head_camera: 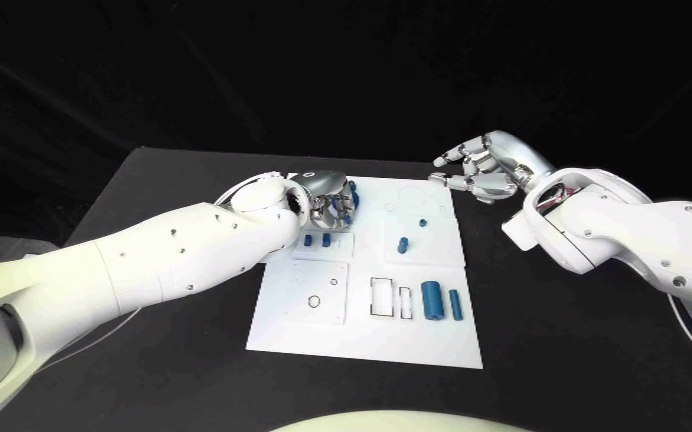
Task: Assemble the parts on the task board
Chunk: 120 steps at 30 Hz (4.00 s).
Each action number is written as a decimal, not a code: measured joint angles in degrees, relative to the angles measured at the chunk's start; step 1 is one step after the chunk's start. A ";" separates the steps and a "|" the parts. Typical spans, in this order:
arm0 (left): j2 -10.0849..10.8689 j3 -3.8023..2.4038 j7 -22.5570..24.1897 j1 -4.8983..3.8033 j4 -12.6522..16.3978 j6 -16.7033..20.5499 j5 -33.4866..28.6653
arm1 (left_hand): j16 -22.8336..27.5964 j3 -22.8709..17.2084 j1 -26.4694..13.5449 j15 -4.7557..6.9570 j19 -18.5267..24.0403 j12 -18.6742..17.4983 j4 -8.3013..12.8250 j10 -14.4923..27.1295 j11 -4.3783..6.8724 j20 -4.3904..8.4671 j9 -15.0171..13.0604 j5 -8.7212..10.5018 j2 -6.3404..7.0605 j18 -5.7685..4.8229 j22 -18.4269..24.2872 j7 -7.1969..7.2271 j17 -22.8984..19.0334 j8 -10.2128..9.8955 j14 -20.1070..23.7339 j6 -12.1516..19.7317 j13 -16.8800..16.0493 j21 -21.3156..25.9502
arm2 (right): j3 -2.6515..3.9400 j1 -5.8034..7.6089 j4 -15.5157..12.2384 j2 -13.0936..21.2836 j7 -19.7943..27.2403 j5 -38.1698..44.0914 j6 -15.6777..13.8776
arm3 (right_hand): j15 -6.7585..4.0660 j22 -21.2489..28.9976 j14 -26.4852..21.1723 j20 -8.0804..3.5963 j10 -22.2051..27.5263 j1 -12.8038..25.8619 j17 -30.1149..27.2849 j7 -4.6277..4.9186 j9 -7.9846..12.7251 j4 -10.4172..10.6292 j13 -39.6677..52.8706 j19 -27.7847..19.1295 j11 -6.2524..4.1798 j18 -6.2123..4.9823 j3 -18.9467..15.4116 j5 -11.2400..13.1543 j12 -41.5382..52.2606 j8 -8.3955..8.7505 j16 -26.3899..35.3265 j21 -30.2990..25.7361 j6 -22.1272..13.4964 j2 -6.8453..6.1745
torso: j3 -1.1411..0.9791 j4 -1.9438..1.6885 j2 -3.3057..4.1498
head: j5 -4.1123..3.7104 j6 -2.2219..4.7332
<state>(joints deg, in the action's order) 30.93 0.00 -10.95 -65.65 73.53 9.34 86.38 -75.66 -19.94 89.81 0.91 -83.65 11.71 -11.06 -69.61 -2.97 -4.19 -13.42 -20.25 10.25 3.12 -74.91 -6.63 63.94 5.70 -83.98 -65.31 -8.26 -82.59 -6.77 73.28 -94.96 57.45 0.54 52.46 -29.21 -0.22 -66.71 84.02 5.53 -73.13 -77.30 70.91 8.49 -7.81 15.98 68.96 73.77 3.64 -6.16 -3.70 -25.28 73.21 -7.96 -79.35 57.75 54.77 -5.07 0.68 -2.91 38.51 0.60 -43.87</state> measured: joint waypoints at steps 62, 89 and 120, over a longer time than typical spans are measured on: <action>3.78 -1.15 -1.50 0.58 -0.48 -2.35 -3.63 | 0.00 -0.29 -1.20 0.00 0.01 -0.87 0.00 -1.00 0.18 -0.01 0.28 0.00 0.78 0.00 0.00 0.01 -0.73 -0.44 0.01 -0.40 -0.01 -0.32 | -0.03 -0.36 0.16 -0.07 0.00 -0.09 0.05 | 0.00 0.06 0.00 0.00 0.00 0.00 -0.11 0.00 -0.03 0.00 -0.04 0.00 0.00 0.00 0.00 0.00 0.00 0.00 0.00 -0.28 0.00 0.00 | 0.09 -0.62 -0.74 | 0.02 -0.76; 2.89 -1.19 -1.73 0.70 -1.19 -3.13 -2.99 | 0.00 -0.47 -1.44 -0.01 0.01 -1.15 0.18 -0.99 0.18 -0.01 0.36 0.69 0.68 0.00 -0.02 0.01 -0.95 -0.65 0.01 -0.38 -0.01 -0.32 | -0.03 -0.36 0.02 -0.04 0.00 -0.09 0.07 | 0.00 0.06 0.00 0.00 0.00 0.00 -0.10 0.00 -0.03 0.00 -0.05 0.00 0.00 0.00 0.00 0.00 0.00 0.00 0.00 -0.28 0.00 0.00 | 0.09 -0.63 -0.74 | -0.24 -0.90; 3.34 -1.12 -3.31 0.81 -1.48 -4.37 -2.96 | 0.27 -1.82 -3.45 -0.01 0.01 -3.10 0.88 -2.03 -0.02 -0.01 4.40 1.08 2.41 0.00 -0.02 -1.03 -2.66 -1.98 0.01 8.21 -0.69 -1.10 | -0.03 -0.37 0.54 -0.08 -0.57 0.02 0.63 | -0.34 5.56 -0.34 -0.03 15.40 -2.37 -6.30 -0.21 -0.02 -0.73 -18.82 -4.07 0.01 -1.40 0.63 -0.46 -17.82 -0.02 5.14 -8.85 -0.20 1.69 | 0.14 -0.64 -0.75 | -0.29 -0.77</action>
<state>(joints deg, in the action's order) 34.27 -1.12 -14.26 -64.85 72.05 4.97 83.42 -75.39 -21.76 86.37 0.90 -83.64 8.61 -10.19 -71.64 -2.99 -4.19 -9.02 -19.17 12.66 3.12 -74.93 -7.66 61.28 3.72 -83.97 -57.09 -8.95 -83.69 -6.80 72.92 -94.42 57.37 -0.03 52.49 -28.58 -0.56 -61.16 83.69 5.50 -57.73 -79.67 64.60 8.28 -7.83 15.24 50.15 69.70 3.65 -7.56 -3.07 -25.74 55.38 -7.98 -74.21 48.89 54.57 -3.38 0.82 -3.54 37.76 0.32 -44.64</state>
